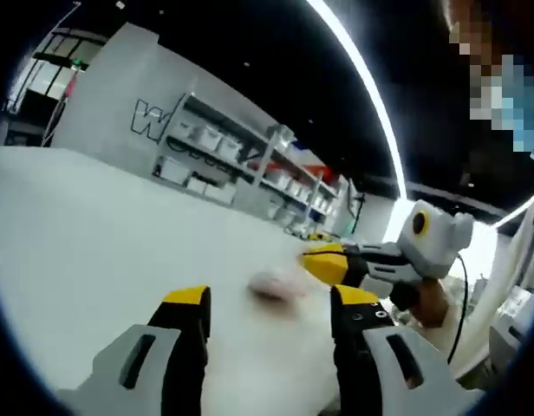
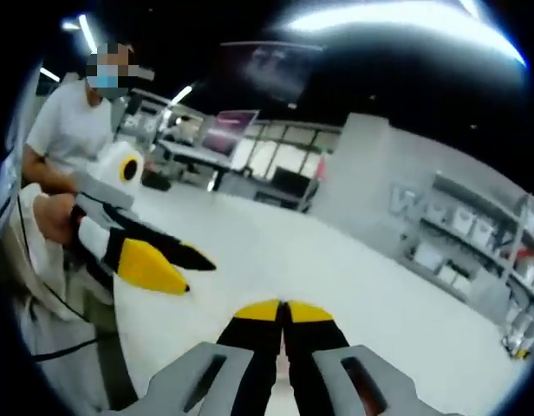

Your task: Open the resealable bag by pulling the two sides of the seal apart until the entire bag opening is separated and visibly accessible.

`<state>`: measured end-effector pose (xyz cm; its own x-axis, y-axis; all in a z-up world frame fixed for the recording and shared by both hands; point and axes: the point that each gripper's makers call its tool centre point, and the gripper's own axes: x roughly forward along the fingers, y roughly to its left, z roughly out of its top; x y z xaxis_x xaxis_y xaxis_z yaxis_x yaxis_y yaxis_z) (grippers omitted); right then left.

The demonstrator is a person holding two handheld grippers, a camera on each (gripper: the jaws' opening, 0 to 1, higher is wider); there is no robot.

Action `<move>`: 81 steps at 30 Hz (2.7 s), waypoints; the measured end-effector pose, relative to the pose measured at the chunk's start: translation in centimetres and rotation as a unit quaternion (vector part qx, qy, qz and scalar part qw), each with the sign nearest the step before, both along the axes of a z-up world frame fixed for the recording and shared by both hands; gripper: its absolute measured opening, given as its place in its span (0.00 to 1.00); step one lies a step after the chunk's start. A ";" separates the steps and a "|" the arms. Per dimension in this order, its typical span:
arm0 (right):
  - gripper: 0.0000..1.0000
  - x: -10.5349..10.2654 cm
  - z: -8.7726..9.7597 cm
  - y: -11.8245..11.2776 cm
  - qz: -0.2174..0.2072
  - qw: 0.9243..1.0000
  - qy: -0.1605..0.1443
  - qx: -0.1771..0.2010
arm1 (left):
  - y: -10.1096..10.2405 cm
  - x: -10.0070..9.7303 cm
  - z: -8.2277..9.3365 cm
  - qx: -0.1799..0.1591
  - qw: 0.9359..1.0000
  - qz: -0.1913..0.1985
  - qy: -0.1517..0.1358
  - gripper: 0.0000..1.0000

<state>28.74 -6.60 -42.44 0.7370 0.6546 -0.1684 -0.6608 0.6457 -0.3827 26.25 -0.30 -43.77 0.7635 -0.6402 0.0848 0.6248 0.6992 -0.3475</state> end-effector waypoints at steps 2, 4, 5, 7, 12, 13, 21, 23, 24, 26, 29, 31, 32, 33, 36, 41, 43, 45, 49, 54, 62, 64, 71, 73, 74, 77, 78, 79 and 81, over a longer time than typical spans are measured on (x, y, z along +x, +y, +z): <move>0.00 0.1 0.5 -0.3 -0.002 1.000 0.000 0.010 | 0.7 0.2 1.5 -0.034 0.999 0.023 -0.028 0.82; 0.00 0.2 0.9 -0.5 -0.003 1.000 0.000 0.019 | 1.6 0.3 2.0 -0.046 0.997 0.041 -0.037 0.87; 0.00 0.3 1.1 -0.6 -0.003 1.000 0.000 0.023 | 1.9 0.4 2.2 -0.050 0.997 0.049 -0.044 0.91; 0.00 0.3 1.4 -0.7 -0.004 0.999 0.001 0.032 | 2.6 0.6 2.4 -0.053 0.995 0.067 -0.053 0.96; 0.00 0.4 2.2 -1.0 0.006 0.997 0.022 0.080 | 3.3 0.5 2.6 -0.068 0.993 0.077 -0.063 0.98; 0.00 0.5 2.4 -1.1 0.007 0.996 0.027 0.087 | 3.3 0.5 2.7 -0.068 0.993 0.077 -0.065 0.98; 0.00 0.9 4.1 -2.0 0.014 0.990 0.043 0.134 | 3.1 0.4 1.8 -0.043 0.994 0.074 -0.061 0.97; 0.00 0.9 4.4 -2.3 0.014 0.989 0.044 0.142 | 3.2 0.4 1.9 -0.041 0.994 0.078 -0.068 0.97; 0.00 0.8 4.5 -2.4 0.015 0.988 0.044 0.145 | 3.3 0.4 2.1 -0.040 0.993 0.082 -0.074 0.98; 0.00 0.7 4.7 -2.4 0.016 0.988 0.044 0.150 | 3.9 0.6 2.3 -0.036 0.991 0.099 -0.087 1.00; 0.00 0.5 5.0 -2.4 0.022 0.986 0.047 0.160 | 4.1 0.6 2.4 -0.031 0.990 0.102 -0.090 1.00; 0.00 0.3 5.2 -2.3 0.026 0.985 0.048 0.165 | 4.1 0.6 2.4 -0.031 0.990 0.102 -0.090 1.00; 0.00 0.3 5.3 -2.3 0.028 0.984 0.049 0.168 | 4.2 0.6 2.4 -0.033 0.990 0.104 -0.091 1.00; 0.00 0.2 5.6 -2.4 0.030 0.983 0.050 0.174 | 4.3 0.6 2.5 -0.033 0.989 0.105 -0.093 1.00; 0.00 0.0 6.1 -2.6 0.037 0.980 0.052 0.188 | 4.4 0.5 2.4 -0.031 0.989 0.109 -0.097 1.00; 0.00 0.0 6.8 -3.0 0.038 0.979 0.048 0.195 | 4.5 0.4 2.2 -0.032 0.990 0.108 -0.086 1.00; 0.00 0.1 7.2 -3.3 0.038 0.978 0.045 0.198 | 4.7 0.2 2.6 -0.040 0.989 0.106 -0.093 0.97; 0.00 0.0 7.6 -3.4 0.039 0.978 0.043 0.201 | 5.0 -0.1 3.3 -0.049 0.987 0.110 -0.110 0.92; 0.00 0.1 8.2 -3.6 0.038 0.978 0.033 0.202 | 5.3 -0.2 3.8 -0.057 0.985 0.113 -0.118 0.93; 0.00 -0.2 8.7 -3.6 0.038 0.978 0.025 0.203 | 5.6 -0.2 3.6 -0.045 0.984 0.122 -0.118 0.94; 0.00 -0.2 9.9 -4.1 0.038 0.980 0.006 0.198 | 5.7 0.0 3.1 -0.037 0.985 0.124 -0.111 0.94; 0.00 -0.2 10.2 -4.2 0.038 0.980 0.001 0.197 | 5.6 0.0 2.9 -0.032 0.986 0.124 -0.110 0.93; 0.00 0.2 10.6 -4.6 0.036 0.980 -0.007 0.194 | 5.7 0.0 2.7 -0.025 0.986 0.127 -0.109 0.93; 0.00 0.4 10.6 -4.5 0.036 0.981 -0.008 0.191 | 5.6 0.0 2.7 -0.025 0.986 0.126 -0.108 0.93; 0.00 0.4 10.6 -4.5 0.037 0.981 -0.009 0.190 | 5.5 0.0 2.7 -0.024 0.986 0.125 -0.108 0.93; 0.00 0.7 10.8 -4.7 0.037 0.981 -0.011 0.188 | 5.4 0.1 2.6 -0.018 0.986 0.125 -0.107 0.93; 0.00 0.9 10.8 -4.7 0.036 0.981 -0.011 0.188 | 5.4 0.1 2.6 -0.017 0.986 0.125 -0.107 0.92; 0.00 1.0 10.8 -4.8 0.036 0.981 -0.011 0.189 | 5.4 0.1 2.6 -0.017 0.986 0.125 -0.108 0.92; 0.00 1.1 10.9 -4.8 0.036 0.981 -0.011 0.189 | 5.4 0.1 2.7 -0.017 0.986 0.125 -0.108 0.92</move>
